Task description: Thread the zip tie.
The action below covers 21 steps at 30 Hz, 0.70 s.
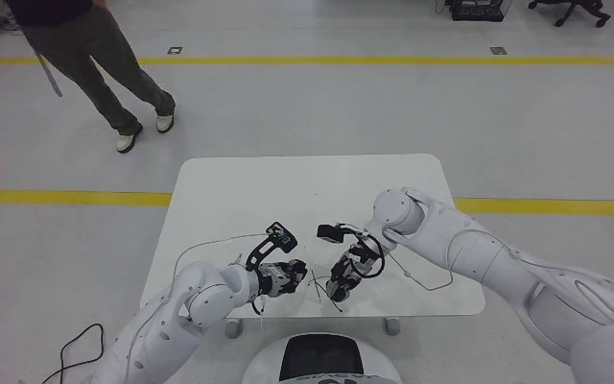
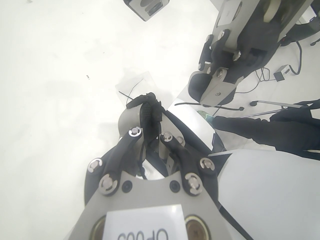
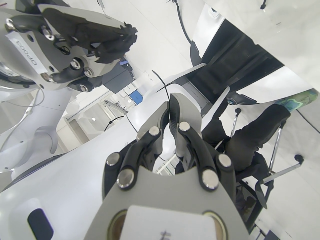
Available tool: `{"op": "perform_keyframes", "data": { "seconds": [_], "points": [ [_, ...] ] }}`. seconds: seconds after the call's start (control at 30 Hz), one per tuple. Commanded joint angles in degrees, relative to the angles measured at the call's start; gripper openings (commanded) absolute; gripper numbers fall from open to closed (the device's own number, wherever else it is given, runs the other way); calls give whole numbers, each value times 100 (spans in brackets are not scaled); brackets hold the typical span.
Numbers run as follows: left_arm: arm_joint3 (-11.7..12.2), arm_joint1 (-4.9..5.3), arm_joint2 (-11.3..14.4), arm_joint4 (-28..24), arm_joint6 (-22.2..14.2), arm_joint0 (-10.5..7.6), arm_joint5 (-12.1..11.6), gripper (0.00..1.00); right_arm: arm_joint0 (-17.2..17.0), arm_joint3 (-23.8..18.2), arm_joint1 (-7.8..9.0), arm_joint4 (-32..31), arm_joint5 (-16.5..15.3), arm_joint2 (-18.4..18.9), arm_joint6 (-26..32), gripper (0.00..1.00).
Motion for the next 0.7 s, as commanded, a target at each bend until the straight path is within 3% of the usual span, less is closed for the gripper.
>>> {"op": "perform_keyframes", "data": {
  "seconds": [0.0,0.67],
  "points": [
    [14,5,21,24,18,-10,12,0,-15,15,-14,-31,12,29,21,0],
    [-37,76,141,173,122,-6,-79,0,-122,267,-176,-141,24,222,119,0]
  ]
}}
